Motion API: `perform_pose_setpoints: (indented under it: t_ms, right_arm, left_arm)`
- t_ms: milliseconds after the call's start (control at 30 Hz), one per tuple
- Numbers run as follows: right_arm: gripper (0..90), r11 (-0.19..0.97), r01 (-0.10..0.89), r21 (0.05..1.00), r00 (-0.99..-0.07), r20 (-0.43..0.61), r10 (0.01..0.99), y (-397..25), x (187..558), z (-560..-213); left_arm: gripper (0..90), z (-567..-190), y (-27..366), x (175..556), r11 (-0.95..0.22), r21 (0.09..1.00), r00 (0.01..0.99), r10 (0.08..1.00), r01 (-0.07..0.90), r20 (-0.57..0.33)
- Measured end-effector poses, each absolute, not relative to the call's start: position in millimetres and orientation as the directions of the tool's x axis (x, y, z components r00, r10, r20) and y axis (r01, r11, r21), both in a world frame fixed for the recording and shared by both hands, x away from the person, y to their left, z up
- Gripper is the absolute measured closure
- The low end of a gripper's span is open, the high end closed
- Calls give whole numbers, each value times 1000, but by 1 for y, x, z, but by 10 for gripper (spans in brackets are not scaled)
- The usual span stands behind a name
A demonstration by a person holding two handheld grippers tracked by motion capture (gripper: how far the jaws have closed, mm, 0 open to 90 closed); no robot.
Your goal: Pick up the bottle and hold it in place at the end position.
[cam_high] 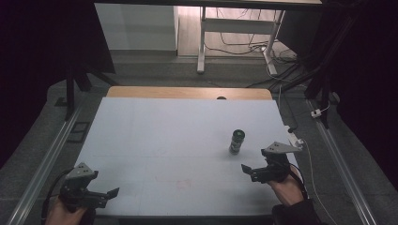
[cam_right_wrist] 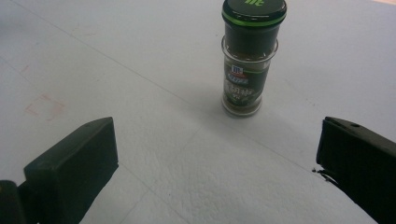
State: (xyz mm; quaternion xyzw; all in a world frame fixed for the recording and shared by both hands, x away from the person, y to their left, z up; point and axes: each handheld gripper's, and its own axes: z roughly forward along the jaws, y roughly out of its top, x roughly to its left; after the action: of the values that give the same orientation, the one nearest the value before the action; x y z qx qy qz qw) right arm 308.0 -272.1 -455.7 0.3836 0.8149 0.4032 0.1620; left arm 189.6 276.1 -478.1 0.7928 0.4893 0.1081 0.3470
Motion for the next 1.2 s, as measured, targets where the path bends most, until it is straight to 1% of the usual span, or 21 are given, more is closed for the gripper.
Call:
perform_pose_setpoints:
  t_ms: [300, 533, 933, 1167, 1200]
  right_arm:
    - [0, 385, 495, 779, -661, 50, 749, -266, 323, -460]
    - [0, 386, 533, 753, -661, 85, 746, -261, 342, -467]
    - [0, 435, 551, 712, -655, 45, 754, -254, 368, -483]
    - [0, 458, 549, 699, -658, 24, 752, -249, 380, -491]
    - [0, 476, 539, 694, -667, 7, 745, -247, 383, -494]
  left_arm:
    - [0, -478, 276, 190, -279, 658, 499, 850, 700, -170]
    - [0, -478, 277, 189, -272, 660, 494, 852, 700, -172]
    - [0, -478, 277, 190, -279, 660, 501, 848, 698, -171]
    - [0, -478, 277, 190, -281, 658, 503, 847, 698, -172]
    - [0, -478, 277, 190, -280, 659, 503, 847, 698, -173]
